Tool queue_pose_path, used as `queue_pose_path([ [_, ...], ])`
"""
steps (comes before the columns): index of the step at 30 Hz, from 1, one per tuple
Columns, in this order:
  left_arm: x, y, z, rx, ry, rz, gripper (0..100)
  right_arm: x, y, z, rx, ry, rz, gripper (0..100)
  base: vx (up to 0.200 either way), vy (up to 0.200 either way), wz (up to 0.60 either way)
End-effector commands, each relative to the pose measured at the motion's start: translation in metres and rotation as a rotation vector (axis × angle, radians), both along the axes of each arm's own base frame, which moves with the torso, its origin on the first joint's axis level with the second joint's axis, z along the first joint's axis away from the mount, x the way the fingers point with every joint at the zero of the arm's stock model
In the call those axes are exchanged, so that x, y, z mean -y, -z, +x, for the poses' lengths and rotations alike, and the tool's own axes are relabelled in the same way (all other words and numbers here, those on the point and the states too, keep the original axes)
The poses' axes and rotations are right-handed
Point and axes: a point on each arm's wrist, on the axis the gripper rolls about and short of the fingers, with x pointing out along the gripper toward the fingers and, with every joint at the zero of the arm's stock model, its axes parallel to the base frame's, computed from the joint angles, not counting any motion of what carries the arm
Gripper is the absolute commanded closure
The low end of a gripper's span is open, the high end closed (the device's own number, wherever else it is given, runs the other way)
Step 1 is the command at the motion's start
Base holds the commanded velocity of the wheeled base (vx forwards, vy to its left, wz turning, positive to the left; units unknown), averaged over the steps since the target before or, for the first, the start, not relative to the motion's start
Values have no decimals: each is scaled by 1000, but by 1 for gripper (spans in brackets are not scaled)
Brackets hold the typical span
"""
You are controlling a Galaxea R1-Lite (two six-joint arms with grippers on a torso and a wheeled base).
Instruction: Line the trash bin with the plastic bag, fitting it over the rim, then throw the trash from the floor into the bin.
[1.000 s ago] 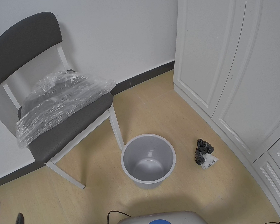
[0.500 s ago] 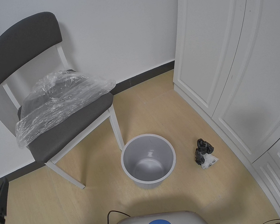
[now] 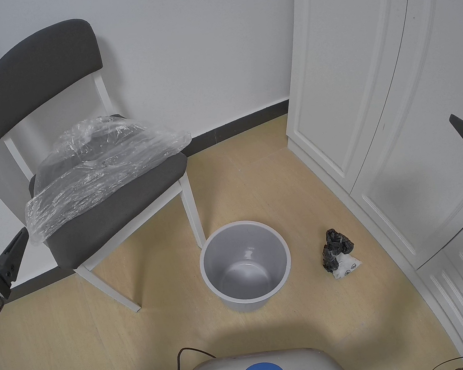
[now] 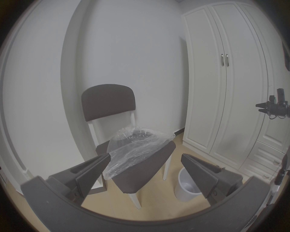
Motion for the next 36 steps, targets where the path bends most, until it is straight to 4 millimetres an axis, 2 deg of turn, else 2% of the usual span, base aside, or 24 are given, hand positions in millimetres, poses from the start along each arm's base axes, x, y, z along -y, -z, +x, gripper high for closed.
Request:
queue_pose_path([
  [1,2,5,18,-68,32,-10,0,-5,5,7,-33,-18,-8,0,0,0,0],
  [7,8,17,15,-105,94,-13,0,-5,5,7,-33,-20,-12,0,0,0,0],
  [12,21,26,34,-171,197,-2,0,-10,17,18,-87,-29,-26,0,0,0,0],
  [14,27,31,52,-180,227,-3,0,-11,19,20,-99,-29,-30,0,0,0,0],
  [15,27,31,52,-180,227,-3,0,-11,19,20,-99,-29,-30,0,0,0,0],
  [16,30,39,68,-200,235,-2,0,-12,20,21,-100,-32,-31,0,0,0,0],
  [21,38,58,94,-179,252,9,0,-13,22,21,-110,-42,-35,0,0,0,0],
  [24,40,67,99,-176,223,18,0,-14,22,21,-110,-48,-37,0,0,0,0],
  [28,41,81,116,-199,69,151,0,-16,25,26,-127,-53,-42,0,0,0,0],
  [32,40,80,124,-157,7,205,0,-19,27,28,-139,-64,-45,0,0,0,0],
  [36,28,60,137,-54,-79,296,0,-20,30,32,-155,-64,-50,0,0,0,0],
])
